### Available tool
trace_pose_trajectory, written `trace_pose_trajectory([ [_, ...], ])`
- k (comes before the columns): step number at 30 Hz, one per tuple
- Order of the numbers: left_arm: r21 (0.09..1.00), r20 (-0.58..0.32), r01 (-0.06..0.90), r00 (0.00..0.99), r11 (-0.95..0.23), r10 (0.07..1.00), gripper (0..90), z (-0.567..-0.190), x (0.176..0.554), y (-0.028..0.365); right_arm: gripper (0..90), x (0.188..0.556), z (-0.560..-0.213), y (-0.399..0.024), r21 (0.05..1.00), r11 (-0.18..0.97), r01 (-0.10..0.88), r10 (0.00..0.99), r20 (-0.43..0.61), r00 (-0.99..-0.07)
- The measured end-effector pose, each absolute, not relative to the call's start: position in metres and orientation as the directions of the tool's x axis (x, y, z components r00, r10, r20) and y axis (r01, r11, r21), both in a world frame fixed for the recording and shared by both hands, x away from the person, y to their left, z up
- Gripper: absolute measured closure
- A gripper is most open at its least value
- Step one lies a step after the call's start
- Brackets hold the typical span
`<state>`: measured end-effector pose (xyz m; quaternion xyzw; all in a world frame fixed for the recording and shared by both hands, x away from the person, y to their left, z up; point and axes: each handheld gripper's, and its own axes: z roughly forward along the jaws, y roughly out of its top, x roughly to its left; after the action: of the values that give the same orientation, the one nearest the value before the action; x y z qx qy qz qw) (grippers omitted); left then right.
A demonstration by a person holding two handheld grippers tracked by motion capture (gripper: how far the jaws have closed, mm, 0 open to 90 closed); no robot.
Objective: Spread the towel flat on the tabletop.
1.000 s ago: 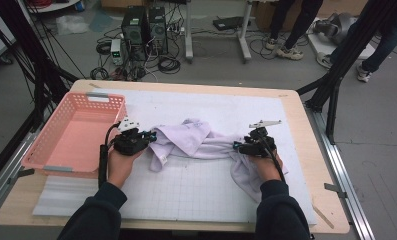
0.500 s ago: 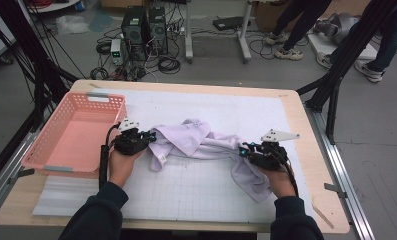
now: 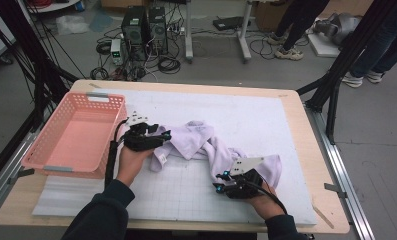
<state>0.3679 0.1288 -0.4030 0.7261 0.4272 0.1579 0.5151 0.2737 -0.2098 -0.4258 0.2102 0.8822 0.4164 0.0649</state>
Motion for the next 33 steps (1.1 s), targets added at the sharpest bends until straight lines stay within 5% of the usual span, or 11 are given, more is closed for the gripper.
trace_pose_trajectory([
  [7,0.876,-0.175,0.439,0.676,-0.2,0.716,35.0,-0.406,0.374,0.08,53.2,0.269,-0.395,-0.249,0.851,0.425,0.309,0.503,0.062,-0.862],
  [14,0.803,-0.036,0.445,0.7,-0.396,0.714,37.2,-0.427,0.38,0.041,57.5,0.293,-0.39,-0.3,0.863,0.297,0.408,0.786,0.022,-0.618],
  [19,0.779,0.064,0.406,0.707,-0.478,0.704,55.8,-0.432,0.379,0.036,55.5,0.32,-0.397,-0.292,0.829,0.338,0.445,0.8,-0.005,-0.6],
  [20,0.779,0.085,0.383,0.719,-0.496,0.689,75.8,-0.43,0.377,0.04,54.3,0.334,-0.4,-0.281,0.802,0.379,0.462,0.792,-0.024,-0.609],
  [21,0.779,0.085,0.383,0.719,-0.496,0.689,80.2,-0.43,0.377,0.04,54.3,0.334,-0.4,-0.281,0.802,0.379,0.462,0.792,-0.024,-0.609],
  [27,0.841,-0.009,0.395,0.695,-0.37,0.719,82.1,-0.419,0.37,0.076,51.8,0.371,-0.425,-0.252,0.705,0.432,0.562,0.713,0.114,-0.692],
  [28,0.856,-0.016,0.384,0.69,-0.347,0.723,82.1,-0.416,0.368,0.084,53.8,0.373,-0.429,-0.248,0.686,0.446,0.575,0.707,0.124,-0.697],
  [29,0.866,-0.028,0.381,0.681,-0.323,0.731,82.1,-0.413,0.367,0.092,70.8,0.373,-0.433,-0.243,0.669,0.465,0.58,0.68,0.151,-0.718],
  [30,0.878,-0.03,0.373,0.671,-0.301,0.741,82.1,-0.41,0.365,0.099,77.7,0.37,-0.431,-0.242,0.67,0.476,0.569,0.674,0.137,-0.726],
  [33,0.889,-0.021,0.362,0.644,-0.28,0.765,82.2,-0.403,0.363,0.12,83.9,0.366,-0.424,-0.248,0.672,0.482,0.561,0.689,0.105,-0.717],
])
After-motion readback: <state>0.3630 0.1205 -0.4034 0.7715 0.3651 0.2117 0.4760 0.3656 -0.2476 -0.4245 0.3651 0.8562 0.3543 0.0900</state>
